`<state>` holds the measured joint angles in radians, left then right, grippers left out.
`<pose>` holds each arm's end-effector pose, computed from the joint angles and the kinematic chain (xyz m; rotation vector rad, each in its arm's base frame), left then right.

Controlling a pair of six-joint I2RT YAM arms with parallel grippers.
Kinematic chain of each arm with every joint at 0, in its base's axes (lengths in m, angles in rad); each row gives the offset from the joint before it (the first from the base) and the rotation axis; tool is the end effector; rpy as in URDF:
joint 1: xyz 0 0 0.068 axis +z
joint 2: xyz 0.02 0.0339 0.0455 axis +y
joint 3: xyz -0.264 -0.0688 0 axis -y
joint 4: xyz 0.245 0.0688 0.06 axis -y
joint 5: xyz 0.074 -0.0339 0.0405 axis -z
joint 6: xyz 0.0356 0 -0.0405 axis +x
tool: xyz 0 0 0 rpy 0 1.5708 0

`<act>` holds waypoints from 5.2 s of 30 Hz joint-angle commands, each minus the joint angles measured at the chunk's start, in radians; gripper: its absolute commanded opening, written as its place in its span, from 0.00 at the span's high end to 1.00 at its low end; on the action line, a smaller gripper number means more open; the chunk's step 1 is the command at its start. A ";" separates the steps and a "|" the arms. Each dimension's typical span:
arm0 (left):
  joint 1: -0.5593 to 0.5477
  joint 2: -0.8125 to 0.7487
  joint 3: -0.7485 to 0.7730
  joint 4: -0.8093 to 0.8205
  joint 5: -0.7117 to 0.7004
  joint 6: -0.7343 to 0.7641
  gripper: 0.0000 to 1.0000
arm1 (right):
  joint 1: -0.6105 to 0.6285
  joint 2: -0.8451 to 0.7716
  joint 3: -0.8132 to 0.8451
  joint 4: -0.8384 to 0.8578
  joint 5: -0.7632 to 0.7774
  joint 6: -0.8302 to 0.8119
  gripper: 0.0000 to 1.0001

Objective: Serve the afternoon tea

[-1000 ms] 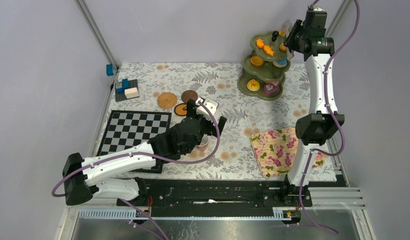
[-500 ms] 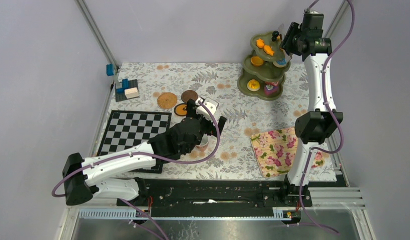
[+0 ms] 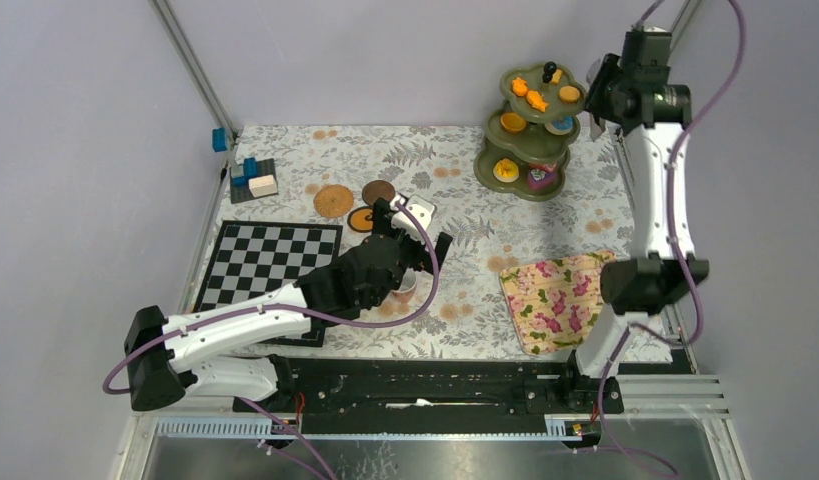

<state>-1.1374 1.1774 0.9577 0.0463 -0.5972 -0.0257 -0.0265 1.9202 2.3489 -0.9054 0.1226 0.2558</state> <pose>0.1328 -0.2392 0.3447 0.5147 1.6473 -0.3413 0.4052 -0.0151 0.4678 0.3629 2.0112 0.0178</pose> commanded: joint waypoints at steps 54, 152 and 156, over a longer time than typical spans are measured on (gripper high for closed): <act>0.005 -0.011 0.086 -0.099 -0.041 -0.119 0.01 | 0.514 -1.012 -1.844 0.299 0.087 0.676 0.22; 0.571 1.452 1.184 -0.013 0.815 -0.841 0.44 | 0.378 -1.068 -1.632 0.472 -0.080 0.183 0.02; 0.590 1.424 1.204 -0.056 0.798 -0.780 0.42 | 0.378 -1.054 -1.631 0.473 -0.090 0.188 0.02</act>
<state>-0.5789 2.6102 2.1181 0.0257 0.2329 -0.8841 0.3576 0.8639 0.7200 -0.4355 0.0177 0.4442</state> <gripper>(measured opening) 0.566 0.988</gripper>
